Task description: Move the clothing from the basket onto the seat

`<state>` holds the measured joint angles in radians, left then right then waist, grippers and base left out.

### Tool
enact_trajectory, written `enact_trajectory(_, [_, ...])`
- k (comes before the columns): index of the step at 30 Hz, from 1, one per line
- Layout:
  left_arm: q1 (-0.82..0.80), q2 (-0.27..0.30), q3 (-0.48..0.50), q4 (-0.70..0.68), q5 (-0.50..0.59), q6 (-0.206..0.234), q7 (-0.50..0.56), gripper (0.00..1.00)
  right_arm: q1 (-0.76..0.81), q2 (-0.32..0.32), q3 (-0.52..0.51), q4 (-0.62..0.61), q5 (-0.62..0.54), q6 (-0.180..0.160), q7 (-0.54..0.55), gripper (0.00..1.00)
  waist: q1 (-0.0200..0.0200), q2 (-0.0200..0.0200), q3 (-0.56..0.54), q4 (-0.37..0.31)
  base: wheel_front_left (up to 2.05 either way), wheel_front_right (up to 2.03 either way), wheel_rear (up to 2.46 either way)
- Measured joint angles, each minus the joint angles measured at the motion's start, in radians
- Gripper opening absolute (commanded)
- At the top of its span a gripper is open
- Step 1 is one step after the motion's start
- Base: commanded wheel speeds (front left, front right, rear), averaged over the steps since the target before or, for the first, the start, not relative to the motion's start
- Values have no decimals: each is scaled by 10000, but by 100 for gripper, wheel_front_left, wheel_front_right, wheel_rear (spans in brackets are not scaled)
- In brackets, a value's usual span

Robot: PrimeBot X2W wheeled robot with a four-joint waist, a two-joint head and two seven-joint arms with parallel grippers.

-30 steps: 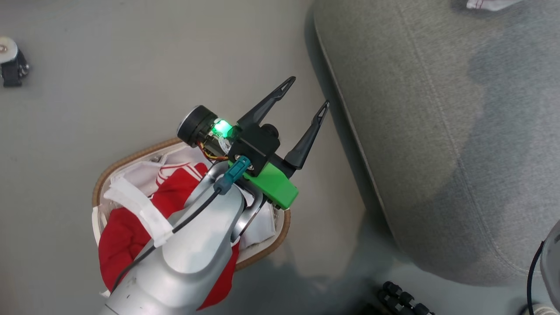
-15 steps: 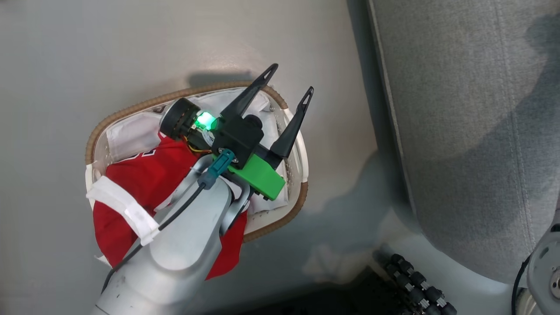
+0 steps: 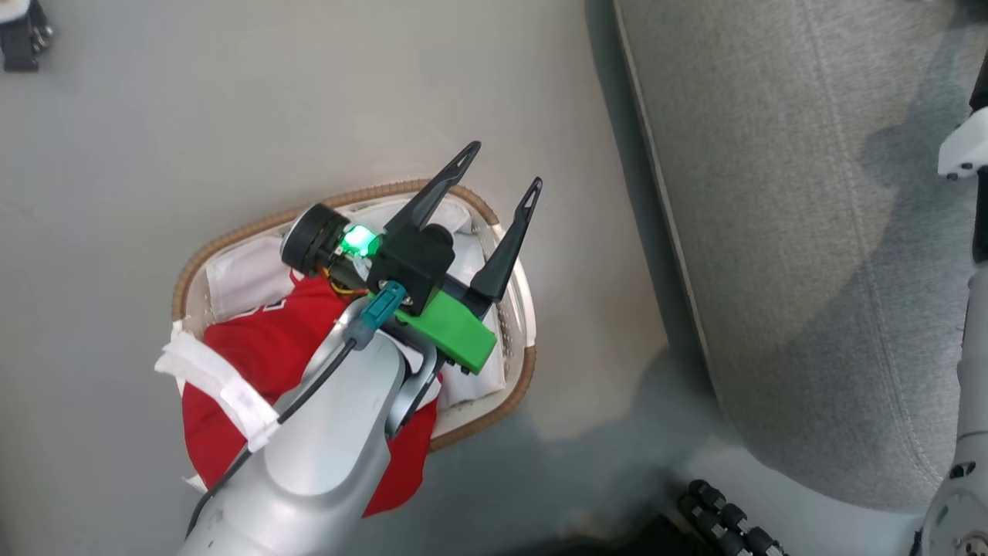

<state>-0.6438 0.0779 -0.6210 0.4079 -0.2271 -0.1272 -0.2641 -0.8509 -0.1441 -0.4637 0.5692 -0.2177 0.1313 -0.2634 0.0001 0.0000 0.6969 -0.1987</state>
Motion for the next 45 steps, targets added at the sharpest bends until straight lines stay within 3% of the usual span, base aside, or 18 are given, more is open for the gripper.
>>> enact_trajectory(16, [1801, -213, 1682, -205, -456, 0, 0, 100, 1527, -546, 1436, -105, 531, 0, 0, 100, -2, 0, -2513, 417, 0, 0, 0])
enact_trajectory(33, [4579, -263, 4830, -523, -702, 221, 0, 100, 3324, 746, 3417, -706, 1730, 0, 2, 100, -2, 0, -5267, 1629, 0, 0, 0])
enact_trajectory(45, [5860, -278, 5229, -591, -1028, 316, 0, 100, 5756, 970, 4224, -1929, 2801, 0, 0, 100, -2, 0, -6425, 2353, 0, 0, 0])
